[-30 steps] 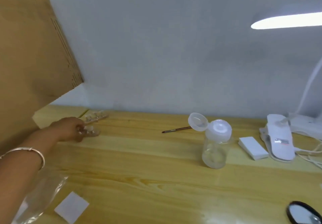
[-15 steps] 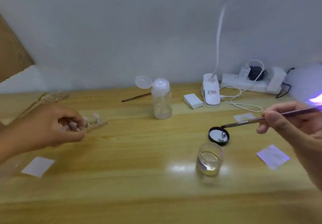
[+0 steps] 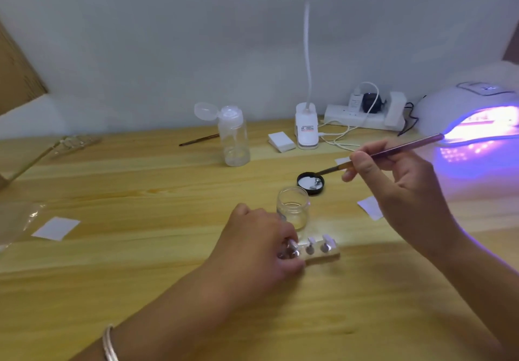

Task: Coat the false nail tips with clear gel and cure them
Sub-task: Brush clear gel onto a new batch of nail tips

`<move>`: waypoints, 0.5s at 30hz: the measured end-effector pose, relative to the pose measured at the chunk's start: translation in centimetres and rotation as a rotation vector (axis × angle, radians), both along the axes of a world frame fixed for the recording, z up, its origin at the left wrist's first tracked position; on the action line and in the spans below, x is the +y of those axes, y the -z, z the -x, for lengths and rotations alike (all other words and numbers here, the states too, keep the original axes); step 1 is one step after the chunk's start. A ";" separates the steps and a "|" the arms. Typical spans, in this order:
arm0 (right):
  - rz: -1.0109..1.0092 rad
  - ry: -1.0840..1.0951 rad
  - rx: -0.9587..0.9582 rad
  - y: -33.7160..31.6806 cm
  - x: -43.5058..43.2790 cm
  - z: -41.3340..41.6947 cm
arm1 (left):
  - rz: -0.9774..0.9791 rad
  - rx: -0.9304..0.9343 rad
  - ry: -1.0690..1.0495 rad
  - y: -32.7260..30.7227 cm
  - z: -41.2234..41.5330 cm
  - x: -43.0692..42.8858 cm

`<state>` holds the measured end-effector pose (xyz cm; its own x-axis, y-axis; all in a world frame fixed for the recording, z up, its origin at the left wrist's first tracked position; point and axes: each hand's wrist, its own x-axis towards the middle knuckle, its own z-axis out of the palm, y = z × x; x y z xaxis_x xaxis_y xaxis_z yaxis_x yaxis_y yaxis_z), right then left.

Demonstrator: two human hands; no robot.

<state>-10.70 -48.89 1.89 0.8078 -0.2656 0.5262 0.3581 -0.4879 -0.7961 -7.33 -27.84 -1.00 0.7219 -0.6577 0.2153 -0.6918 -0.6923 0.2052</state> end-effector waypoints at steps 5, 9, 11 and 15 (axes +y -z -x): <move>0.202 -0.093 0.035 -2.0 1.0 -0.7 | 0.052 0.354 0.023 -0.5 -1.6 3.5; 0.196 -0.114 0.007 -1.5 1.9 -1.5 | 0.288 0.706 0.063 -0.2 -2.7 5.2; 0.188 -0.121 0.020 -0.5 2.1 -1.5 | 0.316 0.688 0.092 0.4 -2.9 5.5; 0.218 -0.136 0.050 0.7 1.7 -0.9 | 0.460 0.669 0.146 1.0 -3.1 6.2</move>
